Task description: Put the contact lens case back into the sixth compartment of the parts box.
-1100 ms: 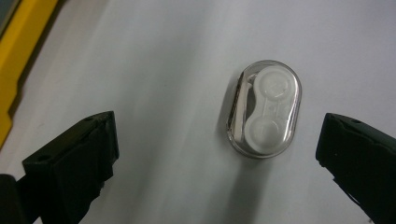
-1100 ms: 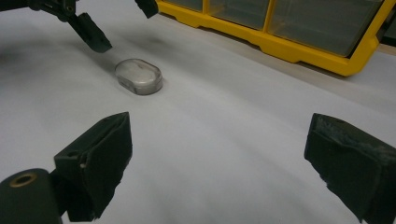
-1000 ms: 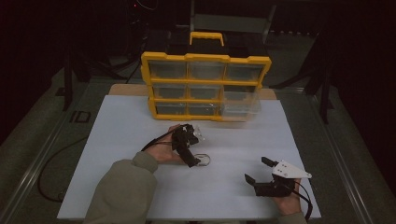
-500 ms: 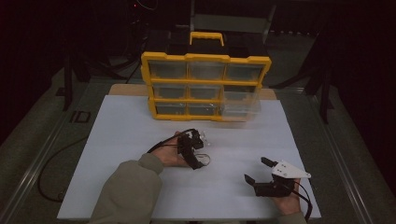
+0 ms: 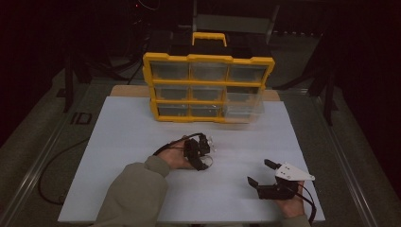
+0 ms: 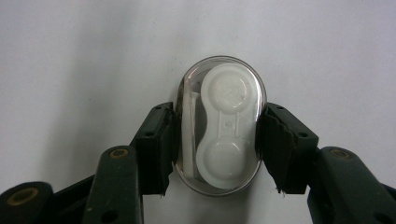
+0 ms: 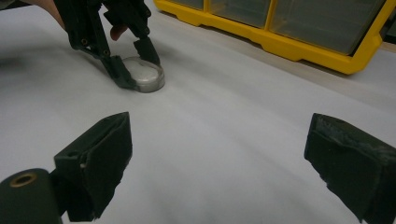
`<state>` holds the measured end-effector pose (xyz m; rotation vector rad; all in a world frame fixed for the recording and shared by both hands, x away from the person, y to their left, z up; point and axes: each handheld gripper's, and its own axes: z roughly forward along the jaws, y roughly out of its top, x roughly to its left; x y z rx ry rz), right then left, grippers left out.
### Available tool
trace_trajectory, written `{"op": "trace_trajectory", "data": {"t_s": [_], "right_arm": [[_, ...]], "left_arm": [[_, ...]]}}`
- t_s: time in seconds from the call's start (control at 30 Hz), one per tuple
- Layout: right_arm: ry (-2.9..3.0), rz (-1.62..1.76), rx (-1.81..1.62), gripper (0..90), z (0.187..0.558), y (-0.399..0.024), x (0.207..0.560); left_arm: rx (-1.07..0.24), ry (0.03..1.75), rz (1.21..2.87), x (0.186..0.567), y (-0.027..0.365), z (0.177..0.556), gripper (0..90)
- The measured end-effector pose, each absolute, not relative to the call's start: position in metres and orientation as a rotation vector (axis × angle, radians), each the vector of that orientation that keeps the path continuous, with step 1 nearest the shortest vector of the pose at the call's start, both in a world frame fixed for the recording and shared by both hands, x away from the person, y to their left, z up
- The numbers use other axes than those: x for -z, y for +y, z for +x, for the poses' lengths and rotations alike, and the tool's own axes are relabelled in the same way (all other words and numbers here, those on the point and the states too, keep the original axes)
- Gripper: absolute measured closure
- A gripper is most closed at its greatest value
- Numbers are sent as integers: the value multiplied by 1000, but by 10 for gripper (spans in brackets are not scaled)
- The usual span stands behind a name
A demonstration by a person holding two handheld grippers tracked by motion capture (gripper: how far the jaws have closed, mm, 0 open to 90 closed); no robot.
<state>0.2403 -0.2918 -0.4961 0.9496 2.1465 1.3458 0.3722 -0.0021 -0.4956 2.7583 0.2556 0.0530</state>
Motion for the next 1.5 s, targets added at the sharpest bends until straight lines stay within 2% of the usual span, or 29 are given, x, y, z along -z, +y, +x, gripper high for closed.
{"op": "trace_trajectory", "data": {"t_s": [0.5,0.93,1.5], "right_arm": [[2150,952,-1348,76,240,-292,496],[2150,952,-1351,76,240,-292,496],[2147,952,-1355,77,240,-292,496]], "left_arm": [[-80,273,2742,484,5,373,491],[-161,310,2718,467,17,375,492],[-177,346,2675,447,32,378,492]]}}
